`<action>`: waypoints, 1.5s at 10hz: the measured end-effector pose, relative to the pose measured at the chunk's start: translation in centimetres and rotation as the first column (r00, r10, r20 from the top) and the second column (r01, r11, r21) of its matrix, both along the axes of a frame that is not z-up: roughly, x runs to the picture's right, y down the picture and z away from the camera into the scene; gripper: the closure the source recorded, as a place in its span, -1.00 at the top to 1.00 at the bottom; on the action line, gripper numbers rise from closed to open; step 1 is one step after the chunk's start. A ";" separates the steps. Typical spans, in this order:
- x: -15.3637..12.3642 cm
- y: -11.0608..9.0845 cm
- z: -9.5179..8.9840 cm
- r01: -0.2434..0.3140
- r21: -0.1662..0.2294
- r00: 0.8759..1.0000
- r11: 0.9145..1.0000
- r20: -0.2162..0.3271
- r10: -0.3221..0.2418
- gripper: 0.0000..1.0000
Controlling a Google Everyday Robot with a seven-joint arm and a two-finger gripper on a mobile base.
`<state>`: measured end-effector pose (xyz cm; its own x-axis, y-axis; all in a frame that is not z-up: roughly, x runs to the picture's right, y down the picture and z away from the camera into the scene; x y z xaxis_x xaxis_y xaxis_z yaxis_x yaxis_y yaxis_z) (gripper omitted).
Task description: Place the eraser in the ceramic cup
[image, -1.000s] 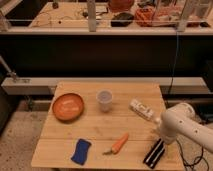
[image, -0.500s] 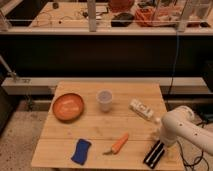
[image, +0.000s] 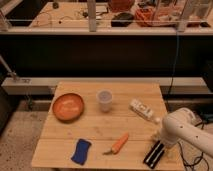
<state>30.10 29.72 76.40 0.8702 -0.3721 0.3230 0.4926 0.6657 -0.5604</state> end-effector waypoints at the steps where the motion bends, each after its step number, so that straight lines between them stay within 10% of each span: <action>1: 0.0 0.0 0.0 0.004 0.002 1.000 1.000 0.006 -0.004 0.24; 4: 0.2 0.2 -0.1 0.004 0.005 1.000 1.000 0.008 -0.004 0.08; 9: 0.0 -2.0 -2.6 0.005 0.021 1.000 1.000 -0.005 -0.005 -0.93; 15: -0.2 -5.3 -5.1 0.010 0.056 1.000 0.998 -0.011 -0.009 -1.00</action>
<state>29.88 24.40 71.26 0.8699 -0.3977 0.2919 0.4932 0.6917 -0.5274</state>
